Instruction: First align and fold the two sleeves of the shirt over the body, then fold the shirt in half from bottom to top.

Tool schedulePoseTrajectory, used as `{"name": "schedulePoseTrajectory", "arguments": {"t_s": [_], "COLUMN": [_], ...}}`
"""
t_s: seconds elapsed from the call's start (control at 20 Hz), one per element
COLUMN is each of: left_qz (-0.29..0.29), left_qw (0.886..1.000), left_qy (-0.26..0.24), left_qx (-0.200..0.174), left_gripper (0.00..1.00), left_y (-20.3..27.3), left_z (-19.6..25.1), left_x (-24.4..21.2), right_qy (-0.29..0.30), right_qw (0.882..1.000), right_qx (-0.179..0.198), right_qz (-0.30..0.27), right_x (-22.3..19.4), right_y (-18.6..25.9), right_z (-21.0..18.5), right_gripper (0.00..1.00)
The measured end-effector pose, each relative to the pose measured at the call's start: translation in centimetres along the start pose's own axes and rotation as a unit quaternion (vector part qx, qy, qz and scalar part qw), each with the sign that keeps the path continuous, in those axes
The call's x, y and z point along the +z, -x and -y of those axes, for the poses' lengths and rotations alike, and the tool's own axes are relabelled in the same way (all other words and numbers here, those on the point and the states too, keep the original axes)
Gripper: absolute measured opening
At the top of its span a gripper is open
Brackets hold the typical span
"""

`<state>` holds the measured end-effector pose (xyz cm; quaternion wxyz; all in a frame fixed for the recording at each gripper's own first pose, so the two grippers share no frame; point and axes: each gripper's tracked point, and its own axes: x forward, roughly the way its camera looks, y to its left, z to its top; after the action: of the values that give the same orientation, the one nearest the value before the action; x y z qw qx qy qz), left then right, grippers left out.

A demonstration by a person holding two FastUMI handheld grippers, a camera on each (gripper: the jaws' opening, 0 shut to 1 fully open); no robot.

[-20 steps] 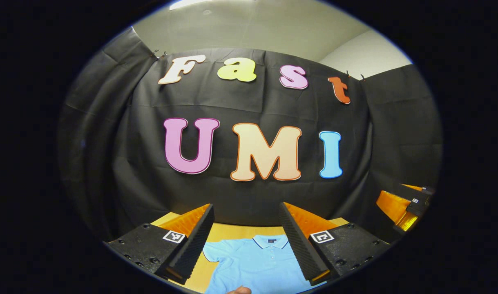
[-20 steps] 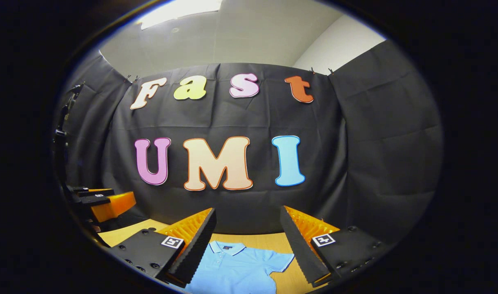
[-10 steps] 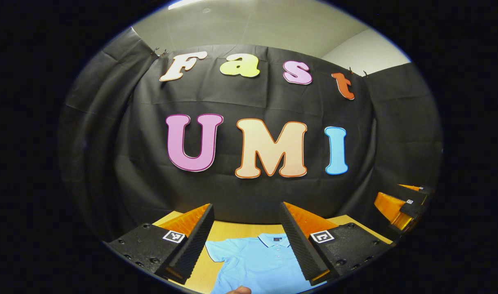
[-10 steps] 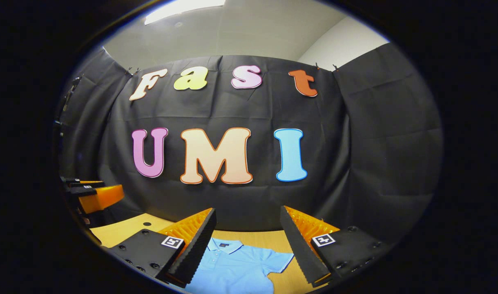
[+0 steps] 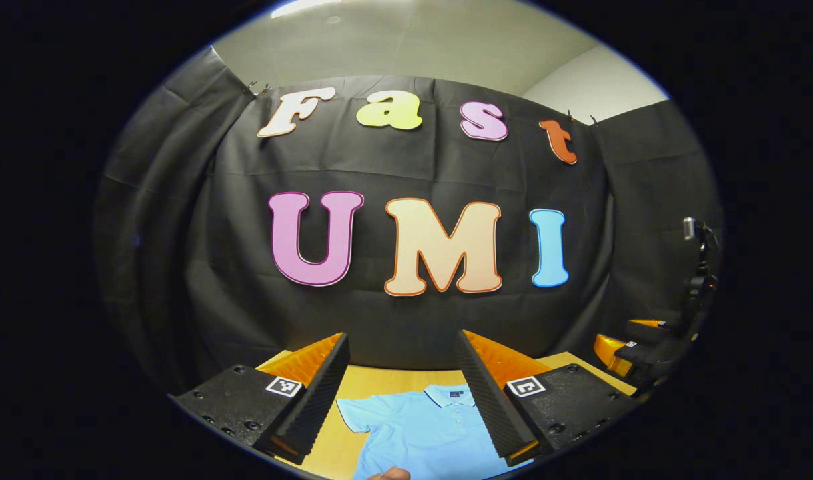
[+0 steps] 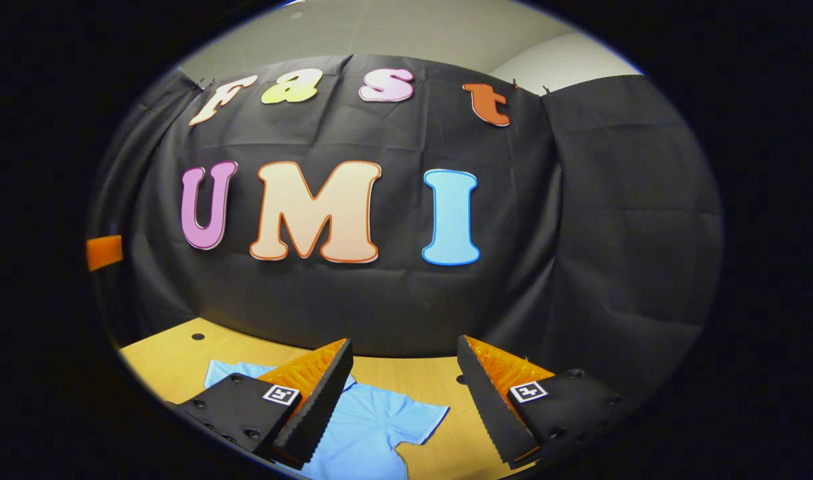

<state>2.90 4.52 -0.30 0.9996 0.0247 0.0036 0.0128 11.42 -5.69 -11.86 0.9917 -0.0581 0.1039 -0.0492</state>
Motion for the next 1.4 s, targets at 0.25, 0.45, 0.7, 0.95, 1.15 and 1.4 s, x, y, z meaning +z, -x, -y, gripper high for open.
{"name": "schedulePoseTrajectory", "arguments": {"t_s": [0.25,0.45,0.7,0.95,1.15,1.4], "left_qz": [-0.003,-0.009,-0.022,-0.038,-0.051,-0.064], "left_qw": [1.0,1.0,0.999,0.998,0.997,0.996], "left_qy": [-0.006,-0.014,-0.015,-0.012,-0.012,-0.007], "left_qx": [0.009,0.024,0.041,0.052,0.064,0.065], "left_gripper": [0.95,0.95,0.95,0.95,0.95,0.94], "left_y": [-0.4,-0.9,-1.6,-2.7,-3.6,-4.4], "left_z": [-1.0,-2.6,-4.5,-6.0,-7.2,-7.5], "left_x": [-0.2,-0.6,-1.7,-3.0,-4.1,-5.2], "right_qy": [0.021,0.04,0.033,0.039,0.007,0.001], "right_qw": [0.998,0.995,0.987,0.974,0.964,0.948], "right_qx": [-0.008,-0.016,-0.029,-0.044,-0.062,-0.088], "right_qz": [-0.057,-0.089,-0.153,-0.218,-0.26,-0.305], "right_x": [-5.7,-9.5,-15.6,-21.8,-25.3,-29.4], "right_y": [-3.9,-5.9,-8.5,-10.7,-12.1,-12.6], "right_z": [0.3,0.5,1.0,2.1,2.9,4.0], "right_gripper": [0.98,0.99,1.0,1.0,1.0,0.99]}}
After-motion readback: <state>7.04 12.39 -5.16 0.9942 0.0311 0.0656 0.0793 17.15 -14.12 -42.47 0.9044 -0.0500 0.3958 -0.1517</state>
